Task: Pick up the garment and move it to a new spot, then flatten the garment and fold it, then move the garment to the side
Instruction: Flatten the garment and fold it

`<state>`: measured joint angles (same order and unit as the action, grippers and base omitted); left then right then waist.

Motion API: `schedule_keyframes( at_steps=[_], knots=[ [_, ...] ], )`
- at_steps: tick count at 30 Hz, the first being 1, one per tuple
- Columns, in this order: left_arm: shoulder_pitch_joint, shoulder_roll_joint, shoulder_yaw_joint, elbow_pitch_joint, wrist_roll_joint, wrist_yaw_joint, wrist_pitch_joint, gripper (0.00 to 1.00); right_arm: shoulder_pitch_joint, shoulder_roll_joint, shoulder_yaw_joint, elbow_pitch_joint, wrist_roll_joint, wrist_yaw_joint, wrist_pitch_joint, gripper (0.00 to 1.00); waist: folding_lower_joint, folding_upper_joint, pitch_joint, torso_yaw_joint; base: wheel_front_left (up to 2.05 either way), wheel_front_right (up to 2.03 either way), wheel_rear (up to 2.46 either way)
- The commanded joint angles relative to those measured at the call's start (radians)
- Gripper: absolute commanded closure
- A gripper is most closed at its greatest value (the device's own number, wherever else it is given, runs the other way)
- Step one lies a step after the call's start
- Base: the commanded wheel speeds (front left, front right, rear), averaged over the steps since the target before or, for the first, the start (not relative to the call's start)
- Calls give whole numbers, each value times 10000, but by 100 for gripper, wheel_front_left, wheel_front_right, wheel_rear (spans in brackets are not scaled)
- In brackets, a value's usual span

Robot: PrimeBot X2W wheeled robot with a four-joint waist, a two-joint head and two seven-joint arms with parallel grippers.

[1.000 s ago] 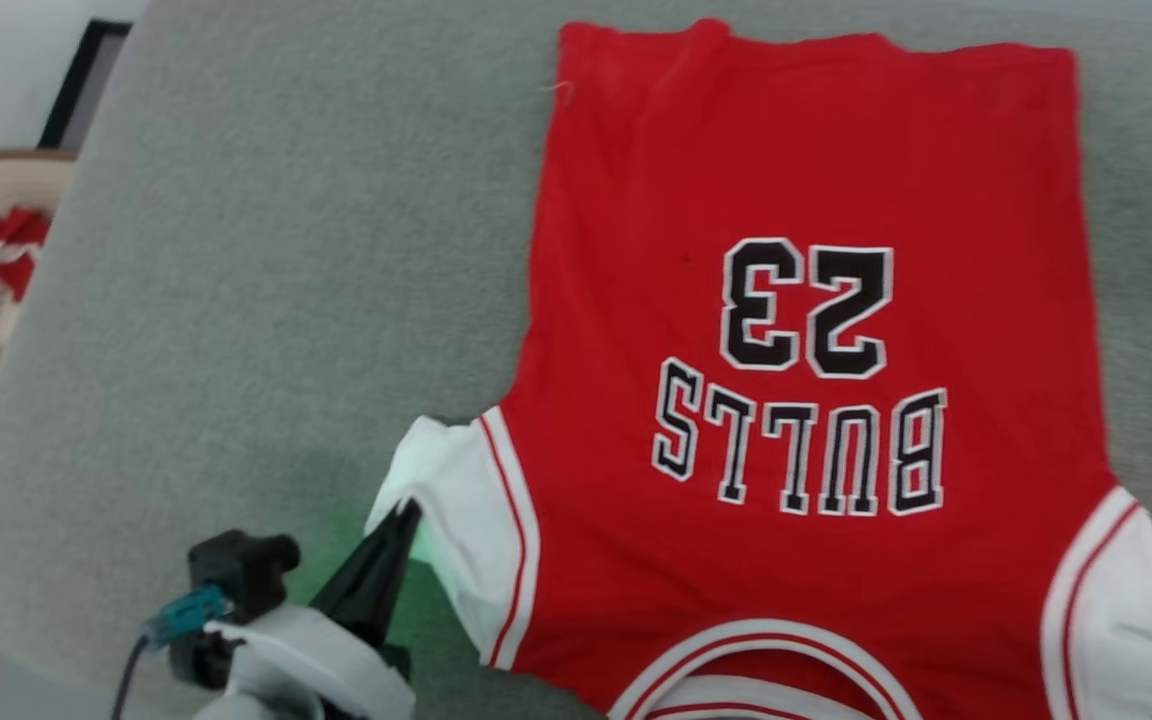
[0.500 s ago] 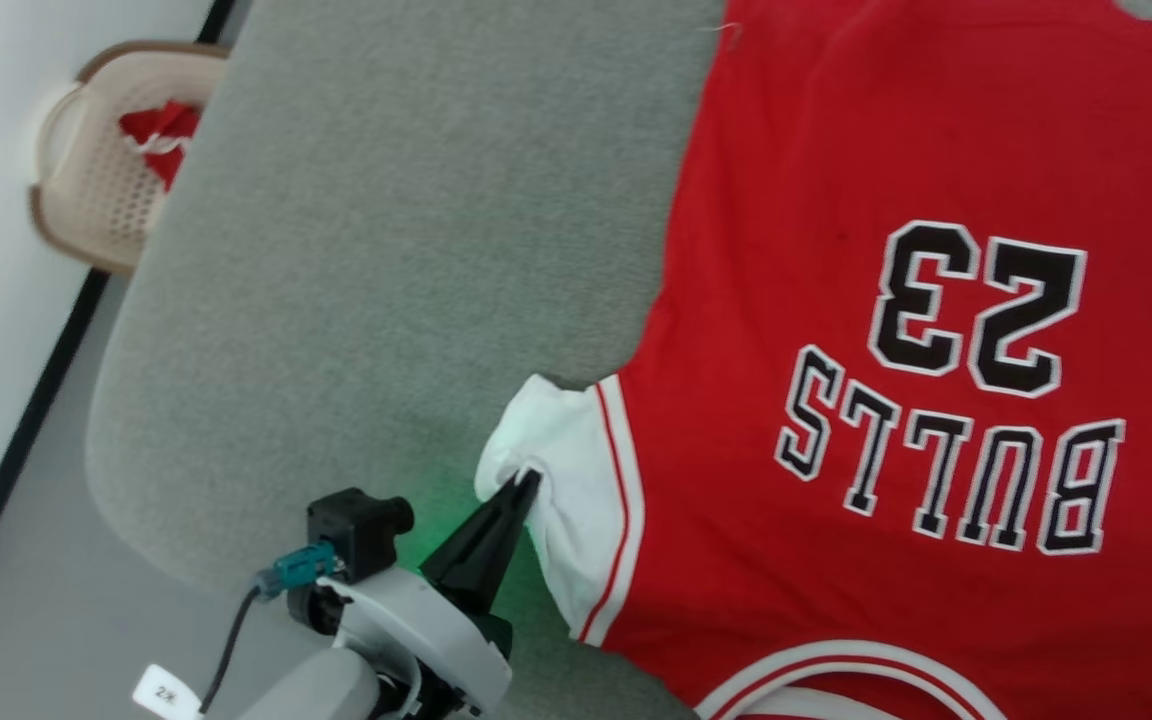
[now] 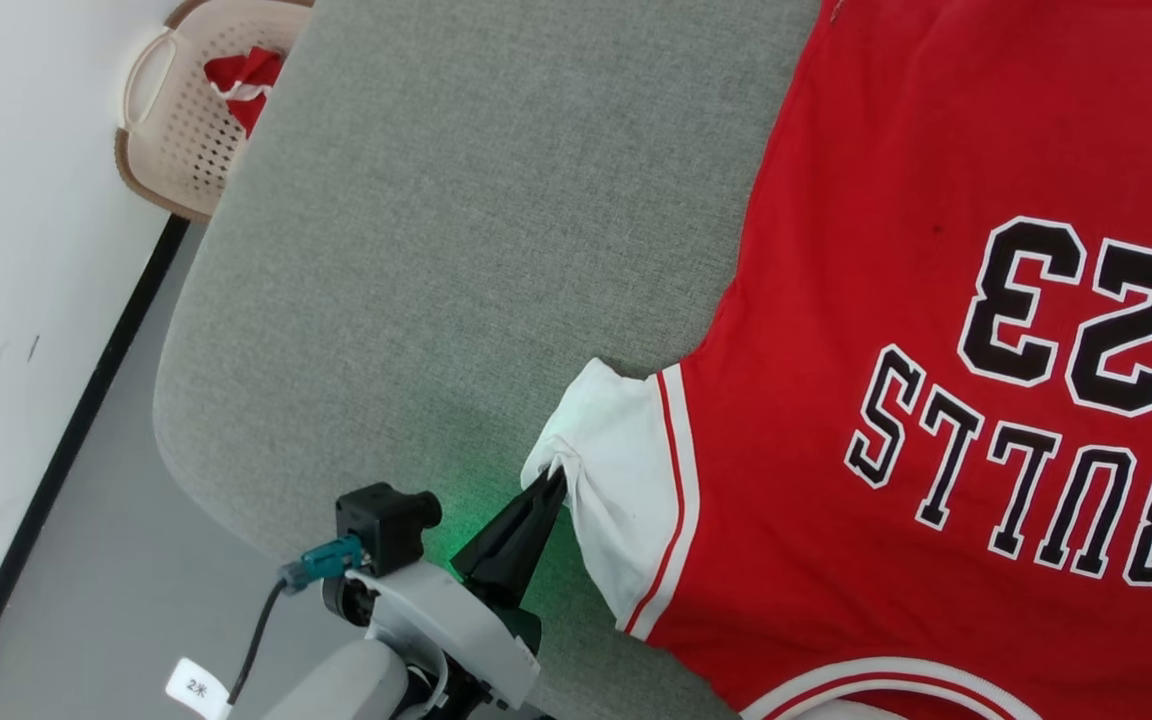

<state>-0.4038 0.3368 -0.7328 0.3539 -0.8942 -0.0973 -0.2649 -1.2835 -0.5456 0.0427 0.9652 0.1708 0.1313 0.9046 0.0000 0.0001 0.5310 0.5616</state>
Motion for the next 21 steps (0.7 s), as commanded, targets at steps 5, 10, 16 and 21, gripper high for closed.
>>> schedule_keyframes(
  at_steps=[5,10,16,21],
  knots=[
    [49,-141,262,281,201,-93,22,100,658,400,-383,461,-414,-10,178,100,0,-1,8,-69,0,0,0],
    [120,-91,581,358,369,-140,18,100,621,600,-295,108,-313,-10,-68,100,0,-1,-231,-357,0,0,0],
    [253,107,948,311,549,-163,17,100,946,632,471,-712,629,-8,-55,100,0,-1,-705,-919,0,0,0],
    [425,410,1174,157,664,-56,15,100,1745,304,1507,-2147,2076,-8,97,100,0,-1,-1162,-1511,0,0,0]
  ],
)
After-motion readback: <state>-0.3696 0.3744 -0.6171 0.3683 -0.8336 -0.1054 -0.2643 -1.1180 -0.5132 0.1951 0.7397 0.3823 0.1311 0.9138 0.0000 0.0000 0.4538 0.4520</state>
